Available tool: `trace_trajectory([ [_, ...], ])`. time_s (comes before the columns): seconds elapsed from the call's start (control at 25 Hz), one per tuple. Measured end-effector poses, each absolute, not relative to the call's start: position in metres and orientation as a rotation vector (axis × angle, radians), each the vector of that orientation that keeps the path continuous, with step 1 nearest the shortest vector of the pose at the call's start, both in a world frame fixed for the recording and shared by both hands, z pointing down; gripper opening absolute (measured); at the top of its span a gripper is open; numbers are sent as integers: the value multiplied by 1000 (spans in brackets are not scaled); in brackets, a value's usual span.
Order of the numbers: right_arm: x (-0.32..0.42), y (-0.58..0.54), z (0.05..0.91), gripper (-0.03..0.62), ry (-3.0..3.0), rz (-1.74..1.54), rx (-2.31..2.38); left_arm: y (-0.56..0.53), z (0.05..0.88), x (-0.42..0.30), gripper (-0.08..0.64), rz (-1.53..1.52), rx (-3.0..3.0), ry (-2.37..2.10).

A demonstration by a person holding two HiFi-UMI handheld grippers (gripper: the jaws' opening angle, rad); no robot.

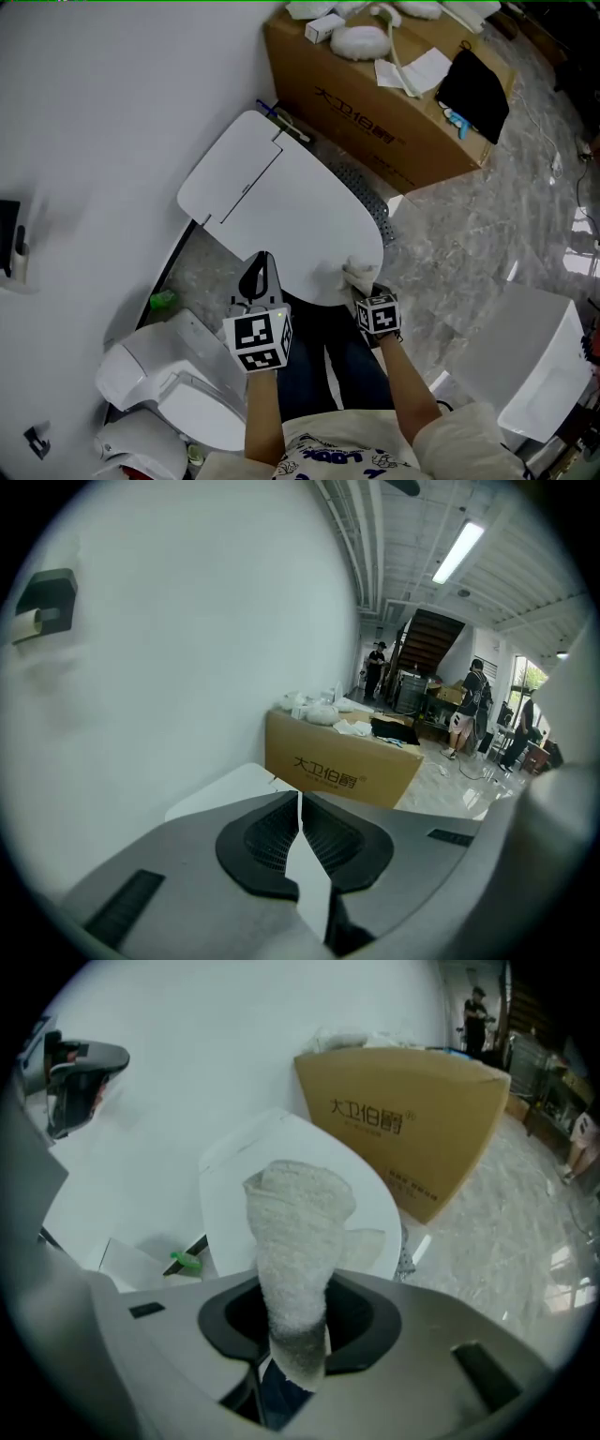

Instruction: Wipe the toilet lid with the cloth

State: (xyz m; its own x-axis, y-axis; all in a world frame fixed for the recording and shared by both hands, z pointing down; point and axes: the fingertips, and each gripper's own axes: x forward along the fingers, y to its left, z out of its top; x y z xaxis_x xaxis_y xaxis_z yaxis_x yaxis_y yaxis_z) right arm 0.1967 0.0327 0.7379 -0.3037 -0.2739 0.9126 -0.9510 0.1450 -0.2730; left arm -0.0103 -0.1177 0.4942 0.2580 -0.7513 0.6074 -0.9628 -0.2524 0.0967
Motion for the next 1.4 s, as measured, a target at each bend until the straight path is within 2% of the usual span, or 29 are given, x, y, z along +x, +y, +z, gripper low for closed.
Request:
trace_trajectory([
  [0.28,195,-66,599,115,-1960,942,1380,-123,426,-19,15,547,2121,-1652],
  [0.56,175,-145,427,115,-2261,634,1522,-133,342,-38,15,442,2151,-1805],
  [0.92,141,-155,228,115,-2577,281,1610,-115,214,-65,15,260,2218,-2030],
  [1.12,124,-144,167,114,-2681,132,1608,-101,164,-80,15,181,2246,-2139],
  [1.4,109,-138,142,114,-2751,103,1596,-87,131,-97,15,109,2237,-2218],
])
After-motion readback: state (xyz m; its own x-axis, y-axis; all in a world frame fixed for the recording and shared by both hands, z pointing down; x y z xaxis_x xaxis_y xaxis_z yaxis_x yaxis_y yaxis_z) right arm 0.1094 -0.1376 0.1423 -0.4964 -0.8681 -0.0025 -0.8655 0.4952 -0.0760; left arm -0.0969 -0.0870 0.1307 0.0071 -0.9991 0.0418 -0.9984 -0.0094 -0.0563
